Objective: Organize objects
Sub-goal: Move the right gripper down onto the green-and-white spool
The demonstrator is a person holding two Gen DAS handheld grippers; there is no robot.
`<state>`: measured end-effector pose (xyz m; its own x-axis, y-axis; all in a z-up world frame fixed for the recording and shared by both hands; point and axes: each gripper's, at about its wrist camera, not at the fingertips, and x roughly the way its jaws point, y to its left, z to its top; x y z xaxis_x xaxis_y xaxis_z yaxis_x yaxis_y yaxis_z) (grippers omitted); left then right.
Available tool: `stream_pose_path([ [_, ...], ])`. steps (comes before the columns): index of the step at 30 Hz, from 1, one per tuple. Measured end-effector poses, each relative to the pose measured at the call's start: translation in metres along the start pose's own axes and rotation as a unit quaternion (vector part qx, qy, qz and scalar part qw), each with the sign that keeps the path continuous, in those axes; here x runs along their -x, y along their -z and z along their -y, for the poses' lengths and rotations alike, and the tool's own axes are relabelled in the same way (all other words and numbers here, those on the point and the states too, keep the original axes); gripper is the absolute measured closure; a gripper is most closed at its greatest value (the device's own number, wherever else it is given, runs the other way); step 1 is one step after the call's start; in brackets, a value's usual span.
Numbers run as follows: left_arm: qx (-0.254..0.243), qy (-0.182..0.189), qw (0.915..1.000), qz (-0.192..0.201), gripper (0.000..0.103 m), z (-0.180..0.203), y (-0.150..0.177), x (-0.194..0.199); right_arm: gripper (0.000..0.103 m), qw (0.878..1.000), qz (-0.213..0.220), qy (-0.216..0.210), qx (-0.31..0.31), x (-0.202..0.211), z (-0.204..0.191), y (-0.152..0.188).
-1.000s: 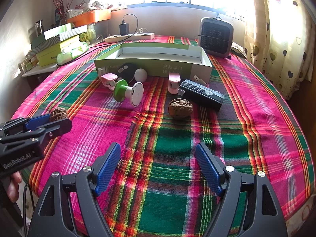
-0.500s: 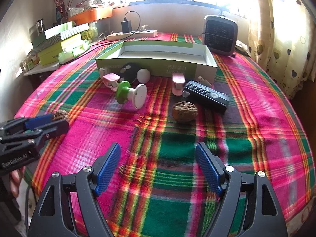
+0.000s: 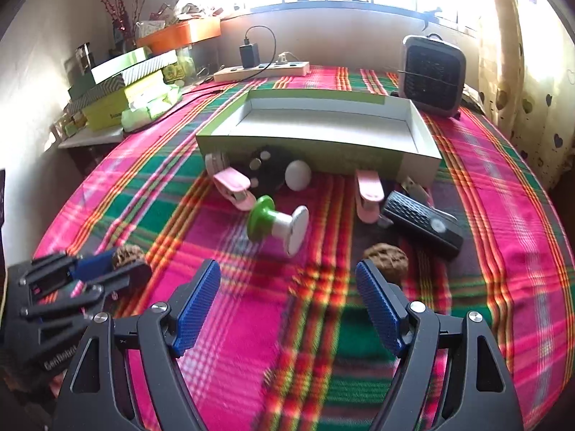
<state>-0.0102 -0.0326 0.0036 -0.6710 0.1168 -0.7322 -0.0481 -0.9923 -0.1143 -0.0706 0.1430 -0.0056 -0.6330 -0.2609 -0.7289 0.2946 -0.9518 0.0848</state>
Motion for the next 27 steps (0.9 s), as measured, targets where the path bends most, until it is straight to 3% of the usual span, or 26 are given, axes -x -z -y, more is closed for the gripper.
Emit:
stream_pose_path([
  [14, 0.002, 0.0, 1.0, -0.001, 0.075, -0.005, -0.01, -0.008, 0.039, 1.0, -0.014, 0.008, -0.015, -0.023, -0.007, -0.021],
  [24, -0.001, 0.007, 0.9999, -0.009, 0.075, -0.008, -0.028, -0.021, 0.064, 0.999, -0.03, 0.021, -0.021, -0.033, -0.006, -0.024],
  [27, -0.005, 0.009, 0.9999, -0.01, 0.075, -0.008, -0.032, -0.023, 0.066, 0.999, -0.03, 0.021, -0.021, -0.033, -0.005, -0.025],
])
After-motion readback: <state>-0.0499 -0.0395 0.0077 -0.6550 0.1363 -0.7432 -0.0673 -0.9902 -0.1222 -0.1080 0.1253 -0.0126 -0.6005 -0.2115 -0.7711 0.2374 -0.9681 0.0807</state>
